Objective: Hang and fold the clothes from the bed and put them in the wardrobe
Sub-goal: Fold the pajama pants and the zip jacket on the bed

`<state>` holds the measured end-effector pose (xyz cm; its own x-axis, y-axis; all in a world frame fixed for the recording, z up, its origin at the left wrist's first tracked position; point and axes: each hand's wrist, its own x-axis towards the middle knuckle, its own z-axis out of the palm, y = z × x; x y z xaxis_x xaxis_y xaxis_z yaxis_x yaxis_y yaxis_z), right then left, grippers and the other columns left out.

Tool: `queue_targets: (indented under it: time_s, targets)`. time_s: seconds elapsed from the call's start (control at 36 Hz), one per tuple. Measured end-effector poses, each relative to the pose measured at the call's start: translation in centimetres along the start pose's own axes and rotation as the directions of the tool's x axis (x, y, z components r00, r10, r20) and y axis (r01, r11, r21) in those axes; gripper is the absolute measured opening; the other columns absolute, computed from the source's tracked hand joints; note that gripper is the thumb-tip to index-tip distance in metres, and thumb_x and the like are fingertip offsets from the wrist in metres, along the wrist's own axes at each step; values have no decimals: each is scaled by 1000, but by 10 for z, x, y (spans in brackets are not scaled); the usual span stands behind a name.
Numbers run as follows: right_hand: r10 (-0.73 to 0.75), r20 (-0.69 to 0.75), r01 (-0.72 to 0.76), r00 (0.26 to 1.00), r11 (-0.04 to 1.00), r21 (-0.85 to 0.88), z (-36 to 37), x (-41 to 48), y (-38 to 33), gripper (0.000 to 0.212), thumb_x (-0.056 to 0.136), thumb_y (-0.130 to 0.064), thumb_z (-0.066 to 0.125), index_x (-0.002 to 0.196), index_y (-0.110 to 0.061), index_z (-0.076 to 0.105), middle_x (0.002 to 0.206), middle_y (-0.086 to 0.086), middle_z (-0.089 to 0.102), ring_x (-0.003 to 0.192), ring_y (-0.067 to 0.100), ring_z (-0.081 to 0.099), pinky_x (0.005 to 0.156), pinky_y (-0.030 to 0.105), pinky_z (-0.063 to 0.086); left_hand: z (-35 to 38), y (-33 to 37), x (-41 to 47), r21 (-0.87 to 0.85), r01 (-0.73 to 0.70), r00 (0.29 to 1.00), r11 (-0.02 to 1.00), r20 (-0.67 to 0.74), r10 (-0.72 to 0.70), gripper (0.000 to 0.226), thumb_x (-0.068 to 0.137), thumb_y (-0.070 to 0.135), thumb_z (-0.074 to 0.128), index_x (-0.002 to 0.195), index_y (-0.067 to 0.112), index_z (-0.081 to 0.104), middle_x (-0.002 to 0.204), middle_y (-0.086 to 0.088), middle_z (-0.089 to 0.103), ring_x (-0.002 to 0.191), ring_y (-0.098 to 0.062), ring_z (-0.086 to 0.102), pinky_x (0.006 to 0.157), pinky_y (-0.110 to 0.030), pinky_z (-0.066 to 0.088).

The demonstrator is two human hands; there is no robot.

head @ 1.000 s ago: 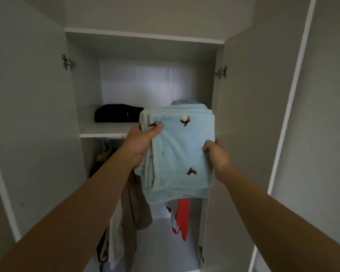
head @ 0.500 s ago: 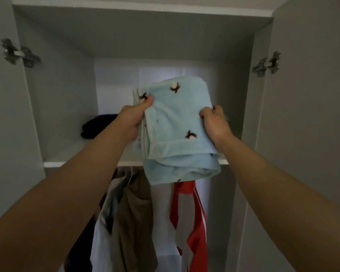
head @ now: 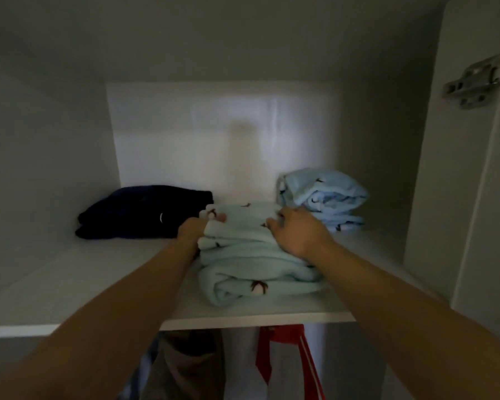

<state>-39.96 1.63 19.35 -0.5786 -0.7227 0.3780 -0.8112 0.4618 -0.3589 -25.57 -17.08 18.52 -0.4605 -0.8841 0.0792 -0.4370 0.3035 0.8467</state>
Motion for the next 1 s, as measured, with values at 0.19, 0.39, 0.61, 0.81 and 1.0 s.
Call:
queue_targets:
  time_s: [0.19, 0.39, 0.61, 0.81, 1.0]
  targets:
    - [-310, -38, 305, 950, 947, -100, -24, -11, -4, 42, 102, -46, 46, 136, -23, 53, 128, 8, 60, 107, 25, 59, 91, 38, 50, -31, 19, -19, 173, -230, 973, 958, 66, 222, 87, 89, 59, 63, 152, 10, 30, 147, -11, 48, 127, -27, 51, 90, -26, 43]
    - [-308, 303, 376, 902, 904, -203, -47, -14, -5, 57, 97, -66, 33, 141, -34, 50, 131, -2, 64, 110, 18, 60, 87, 26, 39, -32, 24, -84, 187, -620, 679, 762, 615, 401, 91, 65, 88, 63, 144, 48, 43, 146, 21, 47, 132, -4, 48, 112, -30, 38]
    - [-168, 374, 257, 912, 945, -204, -34, 17, -5, 57, 101, -62, 30, 139, -26, 54, 138, 2, 58, 109, 17, 56, 87, 26, 36, -1, 18, -41, 35, -699, 587, 714, 599, 545, 61, 77, 44, 83, 131, 43, 54, 128, 26, 60, 118, 9, 55, 106, -15, 40]
    - [-173, 507, 286, 844, 946, -153, -47, 20, 12, 109, 72, -87, 54, 158, -37, 10, 165, -10, 19, 149, 13, 24, 115, 24, 22, -10, 6, -27, 608, -745, 633, 275, 515, 578, 118, 66, 100, 20, 159, 29, 13, 164, 10, 14, 153, -12, 3, 126, -35, 8]
    - [-153, 545, 426, 825, 802, -419, -26, 18, 11, 125, 77, -58, 77, 157, -31, -14, 168, 2, -4, 151, 28, 20, 120, 38, 27, -3, -13, -19, 635, -744, 645, 206, 605, 467, 121, 77, 86, 42, 156, 18, -20, 165, 1, -17, 153, -15, -7, 120, -26, 0]
